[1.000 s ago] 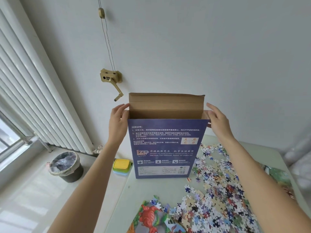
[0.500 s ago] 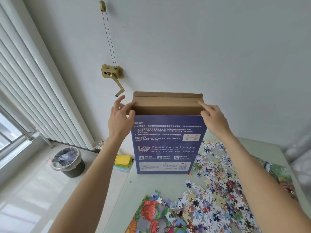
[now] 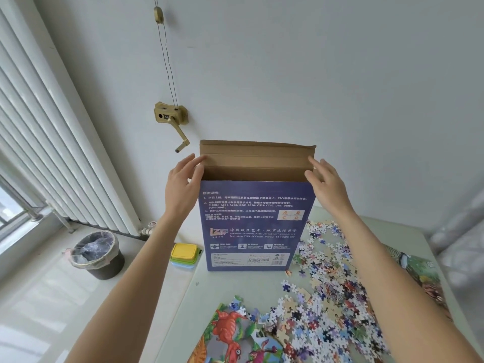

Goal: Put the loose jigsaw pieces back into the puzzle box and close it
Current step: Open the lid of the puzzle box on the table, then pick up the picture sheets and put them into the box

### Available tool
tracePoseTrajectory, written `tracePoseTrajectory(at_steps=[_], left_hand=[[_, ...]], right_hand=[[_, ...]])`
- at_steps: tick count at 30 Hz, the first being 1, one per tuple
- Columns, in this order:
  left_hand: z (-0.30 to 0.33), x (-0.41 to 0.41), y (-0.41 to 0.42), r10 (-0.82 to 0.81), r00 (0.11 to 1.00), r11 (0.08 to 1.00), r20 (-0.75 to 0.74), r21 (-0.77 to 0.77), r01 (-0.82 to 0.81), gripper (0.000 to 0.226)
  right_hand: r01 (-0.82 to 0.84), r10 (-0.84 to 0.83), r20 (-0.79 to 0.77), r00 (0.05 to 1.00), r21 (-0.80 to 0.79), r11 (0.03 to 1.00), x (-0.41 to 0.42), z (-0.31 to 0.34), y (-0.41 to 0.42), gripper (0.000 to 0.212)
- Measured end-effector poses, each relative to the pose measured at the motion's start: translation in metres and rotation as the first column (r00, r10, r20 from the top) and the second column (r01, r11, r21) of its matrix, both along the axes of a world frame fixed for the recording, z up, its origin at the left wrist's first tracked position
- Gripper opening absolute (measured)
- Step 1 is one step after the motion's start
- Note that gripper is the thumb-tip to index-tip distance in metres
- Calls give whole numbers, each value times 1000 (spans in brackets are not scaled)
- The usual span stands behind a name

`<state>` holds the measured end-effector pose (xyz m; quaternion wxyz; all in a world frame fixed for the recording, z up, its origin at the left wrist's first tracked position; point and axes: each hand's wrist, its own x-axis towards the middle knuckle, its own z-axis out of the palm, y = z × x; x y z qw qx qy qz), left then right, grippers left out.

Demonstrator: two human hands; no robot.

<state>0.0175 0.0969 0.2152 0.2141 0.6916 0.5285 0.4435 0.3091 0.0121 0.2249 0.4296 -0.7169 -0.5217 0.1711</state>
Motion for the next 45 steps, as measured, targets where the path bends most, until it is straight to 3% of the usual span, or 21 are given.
tracePoseTrajectory(at_steps=[6, 10, 13, 17, 21, 24, 27, 30, 33, 36, 39, 45], left_hand=[[6, 0, -5, 19, 1000, 998, 15, 64, -20, 27], [10, 1, -11, -4, 1000, 993, 21, 118, 1, 31], [10, 1, -13, 41, 999, 987, -19, 157, -38, 31], [10, 1, -24, 107, 990, 932, -89, 356, -68, 24], [1, 4, -59, 66, 984, 876, -166, 483, 22, 21], [-37, 3, -91, -31, 967, 929, -253, 349, 121, 18], [-95, -5, -116, -192, 923, 981, -335, -31, 192, 25], [-160, -18, -138, -295, 859, 909, -418, -401, 118, 43], [-210, -34, -158, -341, 820, 787, -459, -617, -18, 55], [-241, -44, -168, -374, 785, 670, -494, -729, -140, 64], [-254, -48, -173, -383, 774, 642, -504, -748, -169, 65], [-257, -49, -177, -308, 869, 629, -388, -768, -120, 40]], right_hand=[[99, -126, 160, 979, 169, 981, 0, 2, -6, 32], [83, -136, 205, 969, 248, 965, 0, 5, -9, 28], [47, -149, 323, 934, 304, 952, 0, 3, -9, 25], [-16, -219, 512, 830, 414, 910, -6, 2, -16, 28], [-147, -185, 615, 767, 449, 881, -22, -13, -45, 25], [-189, -55, 616, 786, 324, 927, -39, -54, -78, 22], [-178, 89, 563, 822, 104, 979, -54, -111, -110, 22], [-180, 286, 432, 855, -270, 946, -73, -167, -144, 37], [-200, 403, 317, 859, -517, 832, -95, -211, -170, 54], [-252, 508, 237, 828, -652, 715, -112, -244, -184, 62], [-270, 624, 227, 747, -754, 598, -120, -264, -192, 72], [-231, 612, 230, 756, -782, 579, -120, -276, -203, 74]])
